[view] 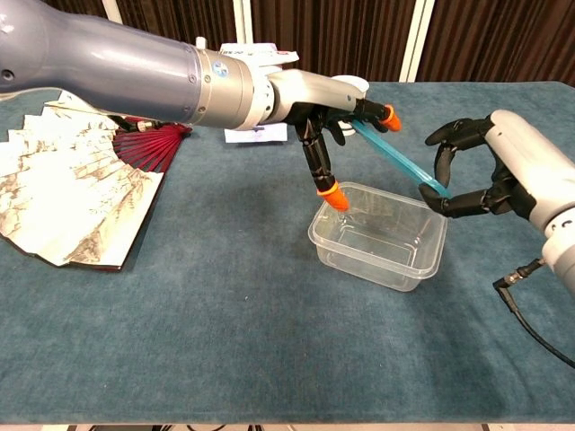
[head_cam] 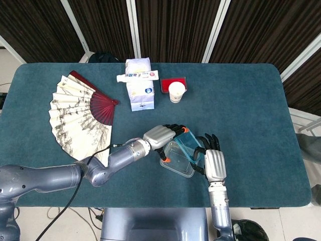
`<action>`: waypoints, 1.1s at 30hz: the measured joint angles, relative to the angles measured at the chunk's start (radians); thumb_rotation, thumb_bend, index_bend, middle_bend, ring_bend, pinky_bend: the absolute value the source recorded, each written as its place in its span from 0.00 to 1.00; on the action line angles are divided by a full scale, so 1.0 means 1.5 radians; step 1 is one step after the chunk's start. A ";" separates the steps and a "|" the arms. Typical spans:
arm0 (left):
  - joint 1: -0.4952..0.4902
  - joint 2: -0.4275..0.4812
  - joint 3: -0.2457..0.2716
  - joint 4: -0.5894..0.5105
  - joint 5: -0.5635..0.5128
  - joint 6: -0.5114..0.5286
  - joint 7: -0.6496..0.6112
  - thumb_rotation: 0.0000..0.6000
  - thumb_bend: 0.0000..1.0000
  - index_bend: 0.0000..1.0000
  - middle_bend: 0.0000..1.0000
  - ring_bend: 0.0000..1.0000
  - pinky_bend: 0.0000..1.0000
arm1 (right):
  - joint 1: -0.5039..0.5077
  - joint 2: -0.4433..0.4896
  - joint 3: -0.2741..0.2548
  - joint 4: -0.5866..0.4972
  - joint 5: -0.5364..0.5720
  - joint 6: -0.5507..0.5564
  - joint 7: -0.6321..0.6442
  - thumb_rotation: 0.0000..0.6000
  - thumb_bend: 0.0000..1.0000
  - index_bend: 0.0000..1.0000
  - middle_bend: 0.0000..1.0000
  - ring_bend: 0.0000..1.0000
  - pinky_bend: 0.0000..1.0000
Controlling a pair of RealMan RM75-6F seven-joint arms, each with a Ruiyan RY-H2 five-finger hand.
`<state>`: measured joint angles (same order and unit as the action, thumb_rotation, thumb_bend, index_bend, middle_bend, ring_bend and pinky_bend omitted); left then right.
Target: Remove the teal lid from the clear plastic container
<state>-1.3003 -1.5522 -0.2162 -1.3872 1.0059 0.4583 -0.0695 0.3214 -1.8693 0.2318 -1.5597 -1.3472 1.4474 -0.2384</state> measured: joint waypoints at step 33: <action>0.151 0.161 0.021 -0.141 0.032 0.165 0.007 1.00 0.00 0.00 0.00 0.00 0.12 | 0.011 0.180 0.118 0.023 0.154 -0.048 -0.105 1.00 0.61 0.45 0.16 0.02 0.00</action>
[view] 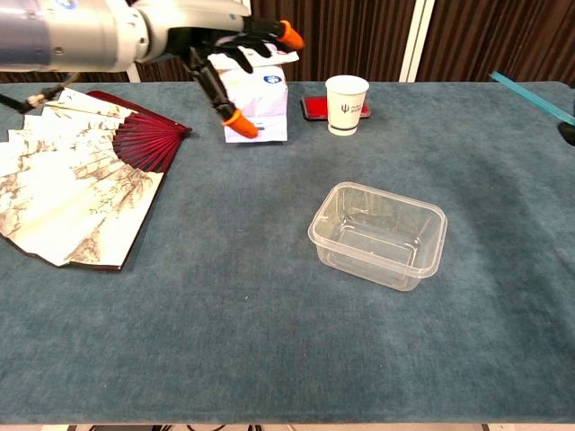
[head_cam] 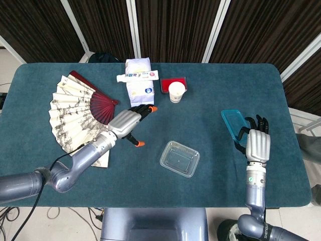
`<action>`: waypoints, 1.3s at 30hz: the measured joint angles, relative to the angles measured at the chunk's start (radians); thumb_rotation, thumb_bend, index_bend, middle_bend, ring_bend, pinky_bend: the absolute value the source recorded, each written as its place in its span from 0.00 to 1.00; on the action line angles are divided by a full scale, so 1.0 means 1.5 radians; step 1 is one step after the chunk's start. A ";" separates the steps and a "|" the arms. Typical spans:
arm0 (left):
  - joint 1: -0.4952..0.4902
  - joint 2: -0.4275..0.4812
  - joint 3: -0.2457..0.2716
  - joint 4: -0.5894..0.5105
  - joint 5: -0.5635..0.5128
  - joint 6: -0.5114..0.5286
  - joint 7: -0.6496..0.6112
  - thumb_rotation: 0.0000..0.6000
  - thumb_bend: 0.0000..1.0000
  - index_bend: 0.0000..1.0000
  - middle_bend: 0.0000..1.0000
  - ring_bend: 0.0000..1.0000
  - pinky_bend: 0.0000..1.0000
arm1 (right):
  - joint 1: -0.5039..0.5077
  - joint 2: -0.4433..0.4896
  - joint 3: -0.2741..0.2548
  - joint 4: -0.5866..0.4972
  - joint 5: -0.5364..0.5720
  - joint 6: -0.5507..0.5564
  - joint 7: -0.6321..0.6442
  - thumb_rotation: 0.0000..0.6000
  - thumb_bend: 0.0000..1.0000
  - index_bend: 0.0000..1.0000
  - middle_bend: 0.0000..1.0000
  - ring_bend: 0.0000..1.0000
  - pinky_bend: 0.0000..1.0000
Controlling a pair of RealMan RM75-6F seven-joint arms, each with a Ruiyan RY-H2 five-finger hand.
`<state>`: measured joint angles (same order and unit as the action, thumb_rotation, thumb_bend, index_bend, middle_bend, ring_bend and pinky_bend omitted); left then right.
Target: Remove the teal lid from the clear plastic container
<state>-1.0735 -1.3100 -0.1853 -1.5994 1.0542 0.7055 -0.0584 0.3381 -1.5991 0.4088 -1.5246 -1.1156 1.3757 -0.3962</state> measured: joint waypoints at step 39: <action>0.457 0.127 0.223 -0.109 0.272 0.467 0.051 1.00 0.01 0.00 0.00 0.00 0.00 | -0.163 0.267 -0.206 -0.131 -0.174 0.095 0.078 1.00 0.24 0.00 0.00 0.00 0.00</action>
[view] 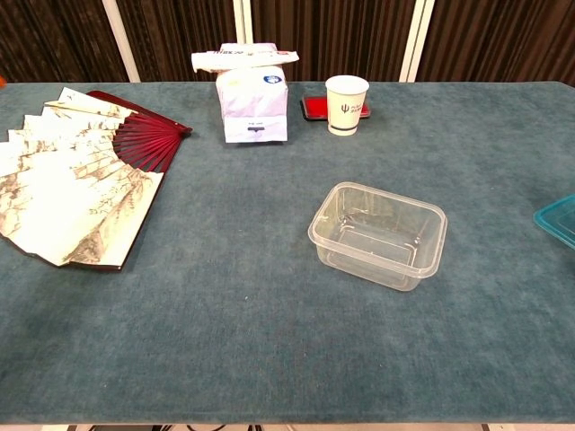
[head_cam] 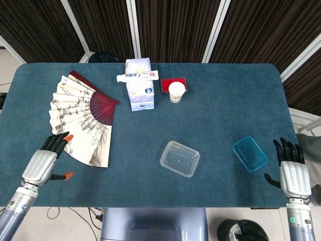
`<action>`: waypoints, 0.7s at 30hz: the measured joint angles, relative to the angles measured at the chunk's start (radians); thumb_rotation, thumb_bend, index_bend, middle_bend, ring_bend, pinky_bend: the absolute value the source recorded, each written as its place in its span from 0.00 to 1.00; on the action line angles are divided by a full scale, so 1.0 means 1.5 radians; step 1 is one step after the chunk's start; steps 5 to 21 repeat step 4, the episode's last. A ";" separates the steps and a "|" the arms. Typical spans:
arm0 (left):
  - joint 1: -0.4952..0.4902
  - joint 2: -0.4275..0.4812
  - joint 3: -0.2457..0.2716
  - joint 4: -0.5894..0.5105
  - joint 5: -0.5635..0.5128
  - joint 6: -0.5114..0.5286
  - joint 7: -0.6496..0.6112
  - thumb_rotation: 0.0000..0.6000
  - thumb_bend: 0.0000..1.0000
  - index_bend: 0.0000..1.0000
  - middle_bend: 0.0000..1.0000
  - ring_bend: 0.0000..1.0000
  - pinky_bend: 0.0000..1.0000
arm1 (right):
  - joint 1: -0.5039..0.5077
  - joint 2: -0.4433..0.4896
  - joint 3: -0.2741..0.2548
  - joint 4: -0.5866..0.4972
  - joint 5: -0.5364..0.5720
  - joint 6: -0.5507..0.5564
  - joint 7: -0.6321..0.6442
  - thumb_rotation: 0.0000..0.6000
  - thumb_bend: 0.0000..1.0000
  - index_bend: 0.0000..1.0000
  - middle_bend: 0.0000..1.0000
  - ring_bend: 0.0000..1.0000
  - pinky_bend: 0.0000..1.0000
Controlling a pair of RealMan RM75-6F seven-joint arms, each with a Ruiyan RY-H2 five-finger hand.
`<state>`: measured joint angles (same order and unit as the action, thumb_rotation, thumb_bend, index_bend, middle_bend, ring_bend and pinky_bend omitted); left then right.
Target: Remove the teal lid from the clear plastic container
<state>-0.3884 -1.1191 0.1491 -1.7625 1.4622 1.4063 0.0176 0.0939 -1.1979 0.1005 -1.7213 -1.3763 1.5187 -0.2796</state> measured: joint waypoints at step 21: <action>0.041 -0.014 0.003 0.067 0.035 0.071 0.013 1.00 0.00 0.00 0.00 0.00 0.00 | -0.016 0.013 -0.016 0.016 -0.041 0.025 0.060 1.00 0.24 0.00 0.00 0.00 0.00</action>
